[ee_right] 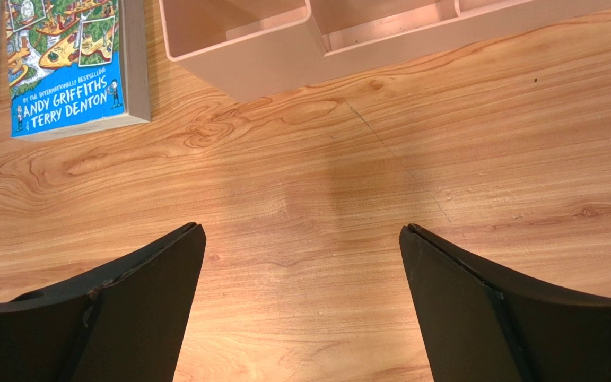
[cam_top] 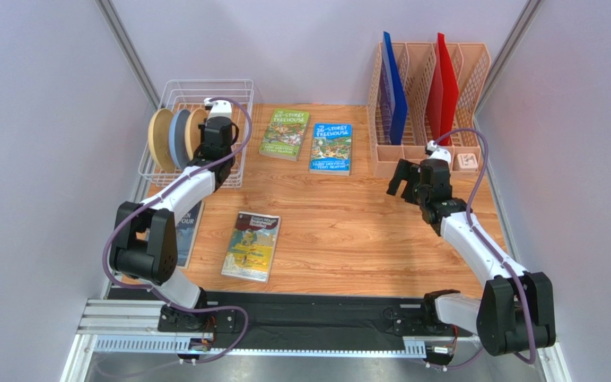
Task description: Unload the plates from the dish rack
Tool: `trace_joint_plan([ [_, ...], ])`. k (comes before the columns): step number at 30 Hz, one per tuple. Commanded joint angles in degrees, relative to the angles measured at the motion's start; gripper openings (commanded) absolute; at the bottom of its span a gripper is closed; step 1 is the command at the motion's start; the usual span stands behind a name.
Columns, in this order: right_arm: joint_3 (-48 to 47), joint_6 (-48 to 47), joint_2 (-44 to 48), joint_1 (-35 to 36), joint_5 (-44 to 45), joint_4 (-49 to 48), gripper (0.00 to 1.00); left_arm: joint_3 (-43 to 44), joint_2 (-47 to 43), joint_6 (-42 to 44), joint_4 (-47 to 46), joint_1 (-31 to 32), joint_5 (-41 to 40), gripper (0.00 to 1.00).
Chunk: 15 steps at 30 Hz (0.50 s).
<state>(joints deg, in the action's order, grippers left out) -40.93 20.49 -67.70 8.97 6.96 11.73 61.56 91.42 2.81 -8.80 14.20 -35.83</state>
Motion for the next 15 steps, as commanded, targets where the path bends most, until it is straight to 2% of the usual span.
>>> trace_joint_plan([
  [1,-2.7,-0.3,-0.8,0.2,0.1,-0.2,1.00,-0.3,-2.1,-1.5,-1.0,1.0,0.4,0.00],
  [4,-3.0,-0.2,-1.5,0.1,0.0,0.1,1.00,-1.5,-4.4,1.3,-3.5,2.9,-5.5,0.00],
  [8,-3.0,0.2,-1.7,0.2,-0.3,0.1,1.00,-3.3,-6.3,8.3,-14.5,5.9,-15.0,0.00],
  [9,-3.0,0.3,-1.8,0.2,0.0,0.1,1.00,-3.1,-6.3,12.2,-16.1,6.4,-19.7,0.00],
  [13,-3.1,0.3,-1.9,0.1,-0.1,0.1,1.00,-4.1,-5.6,24.1,-31.6,9.2,-25.9,0.00],
  [15,-3.1,0.3,-1.9,0.1,-0.4,0.2,1.00,-2.7,-4.3,29.4,-34.2,9.4,-30.3,0.00],
])
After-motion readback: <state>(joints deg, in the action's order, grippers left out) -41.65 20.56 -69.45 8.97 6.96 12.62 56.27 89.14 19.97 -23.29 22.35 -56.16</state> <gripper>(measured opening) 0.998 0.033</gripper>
